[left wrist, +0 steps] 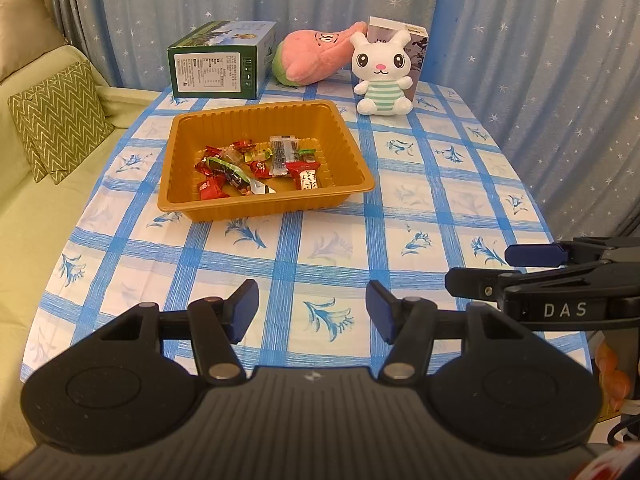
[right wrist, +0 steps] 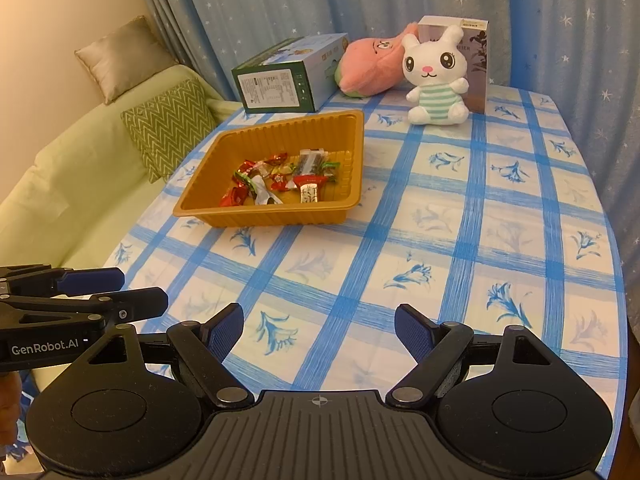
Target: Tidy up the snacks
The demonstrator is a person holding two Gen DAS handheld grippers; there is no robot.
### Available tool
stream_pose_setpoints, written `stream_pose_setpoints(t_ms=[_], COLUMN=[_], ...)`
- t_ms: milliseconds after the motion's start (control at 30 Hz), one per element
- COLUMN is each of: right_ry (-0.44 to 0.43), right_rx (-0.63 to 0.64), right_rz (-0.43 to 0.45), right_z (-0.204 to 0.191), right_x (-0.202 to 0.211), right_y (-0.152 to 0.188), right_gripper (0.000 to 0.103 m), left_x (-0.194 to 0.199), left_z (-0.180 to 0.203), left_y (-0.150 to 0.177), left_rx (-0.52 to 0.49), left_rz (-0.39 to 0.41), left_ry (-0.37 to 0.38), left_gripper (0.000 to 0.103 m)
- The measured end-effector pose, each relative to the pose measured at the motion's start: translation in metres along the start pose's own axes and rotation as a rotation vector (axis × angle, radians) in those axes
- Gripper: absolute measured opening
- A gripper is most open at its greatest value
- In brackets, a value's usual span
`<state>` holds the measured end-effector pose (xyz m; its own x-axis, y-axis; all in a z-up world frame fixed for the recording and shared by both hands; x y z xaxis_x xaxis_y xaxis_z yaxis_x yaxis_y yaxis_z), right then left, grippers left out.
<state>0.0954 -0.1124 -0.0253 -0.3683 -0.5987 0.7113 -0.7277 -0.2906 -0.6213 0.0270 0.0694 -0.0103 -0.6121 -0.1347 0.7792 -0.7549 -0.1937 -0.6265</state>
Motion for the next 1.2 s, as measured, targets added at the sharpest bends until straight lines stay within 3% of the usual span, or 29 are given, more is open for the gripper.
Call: stream_pose_setpoints(t_ms=[1200], right_ry=[0.000], right_rx=[-0.004], right_rz=[-0.008], right_z=[0.0023], right_x=[-0.0088], right_y=[0.0001], right_gripper=[0.082], left_x=[-0.0086], left_z=[-0.0050], left_y=[-0.0018], left_rx=[0.003], left_rz=[-0.008], left_ry=[-0.005], left_gripper=[0.057])
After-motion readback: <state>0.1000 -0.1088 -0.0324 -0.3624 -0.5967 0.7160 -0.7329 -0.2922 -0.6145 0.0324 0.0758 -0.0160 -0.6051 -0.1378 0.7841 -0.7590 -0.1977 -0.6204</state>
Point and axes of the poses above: each gripper's, at about its wrist camera, not at the fingertips, and x roughly against the way its jaws point, z to its right, y to its underside, the point moved 1 cm from there along -x, roughly the way its jaws point, and after that the axes turned 5 degrees about -y, right-handed, at the moved point
